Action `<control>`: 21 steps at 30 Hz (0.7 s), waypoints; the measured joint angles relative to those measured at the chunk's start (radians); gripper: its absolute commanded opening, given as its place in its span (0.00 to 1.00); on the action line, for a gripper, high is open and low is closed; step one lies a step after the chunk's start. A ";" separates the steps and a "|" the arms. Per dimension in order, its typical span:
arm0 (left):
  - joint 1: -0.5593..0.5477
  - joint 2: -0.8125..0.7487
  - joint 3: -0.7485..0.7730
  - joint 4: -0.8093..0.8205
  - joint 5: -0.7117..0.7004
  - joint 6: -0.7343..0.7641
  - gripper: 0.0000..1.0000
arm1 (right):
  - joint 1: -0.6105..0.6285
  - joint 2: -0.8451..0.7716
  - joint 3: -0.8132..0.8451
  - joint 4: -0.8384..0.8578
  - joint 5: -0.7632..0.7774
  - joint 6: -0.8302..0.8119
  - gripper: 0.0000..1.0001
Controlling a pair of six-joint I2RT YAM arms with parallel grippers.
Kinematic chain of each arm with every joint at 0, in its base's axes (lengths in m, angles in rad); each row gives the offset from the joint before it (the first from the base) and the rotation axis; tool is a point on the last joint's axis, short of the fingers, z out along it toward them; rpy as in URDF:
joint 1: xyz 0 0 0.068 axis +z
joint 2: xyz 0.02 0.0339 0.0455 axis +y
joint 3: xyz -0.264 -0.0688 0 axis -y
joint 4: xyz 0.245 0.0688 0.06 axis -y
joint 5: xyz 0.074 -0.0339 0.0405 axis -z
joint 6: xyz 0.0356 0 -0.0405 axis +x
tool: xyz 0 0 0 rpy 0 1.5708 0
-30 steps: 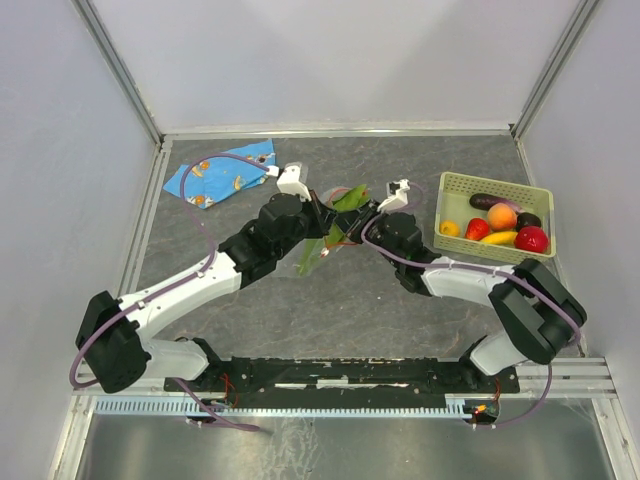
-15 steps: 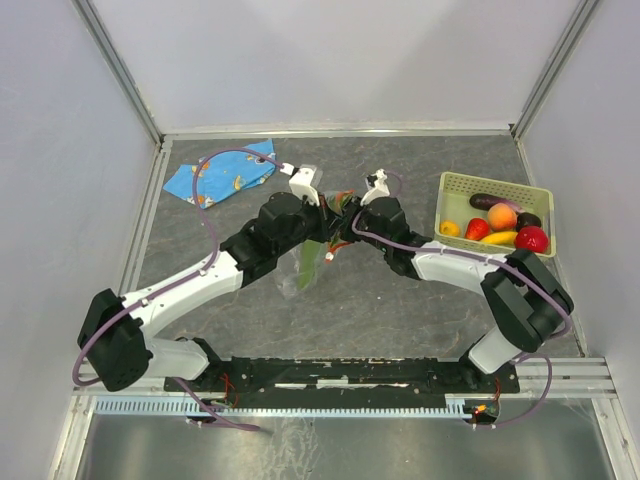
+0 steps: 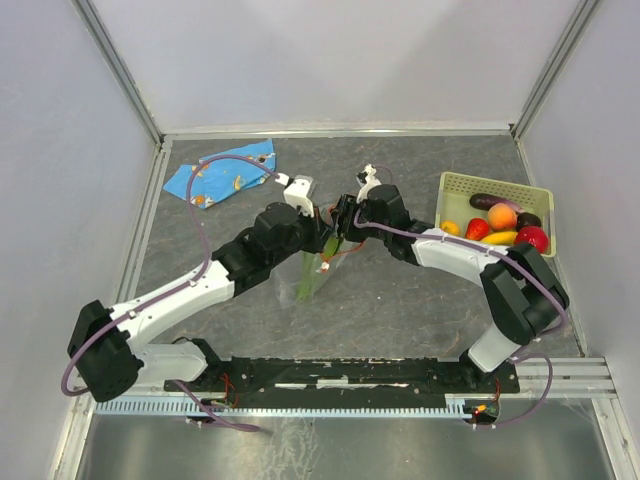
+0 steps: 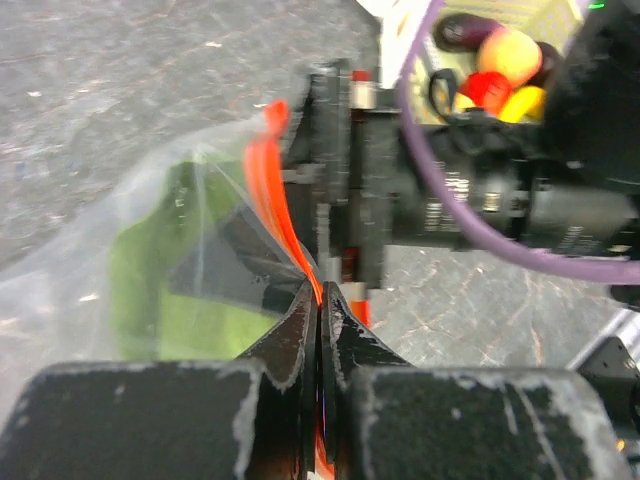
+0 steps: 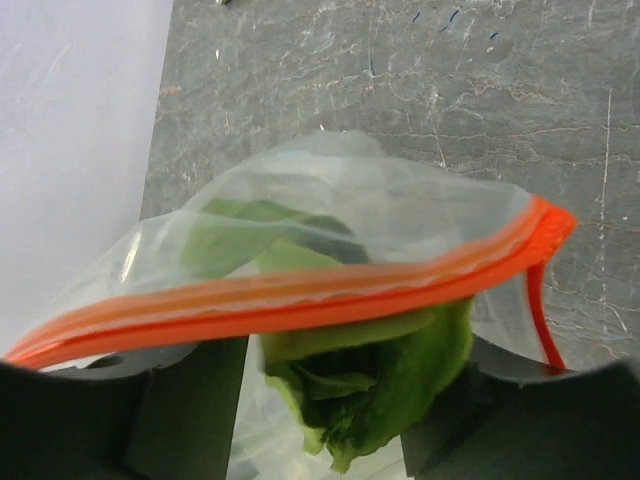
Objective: Place the food in the zip-top bag and seal the zipper
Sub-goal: Place the fake vegetable in the zipper food storage bag.
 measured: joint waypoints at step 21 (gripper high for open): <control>0.042 -0.021 0.003 -0.107 -0.152 -0.068 0.03 | -0.109 -0.285 0.073 -0.503 0.006 -0.327 0.69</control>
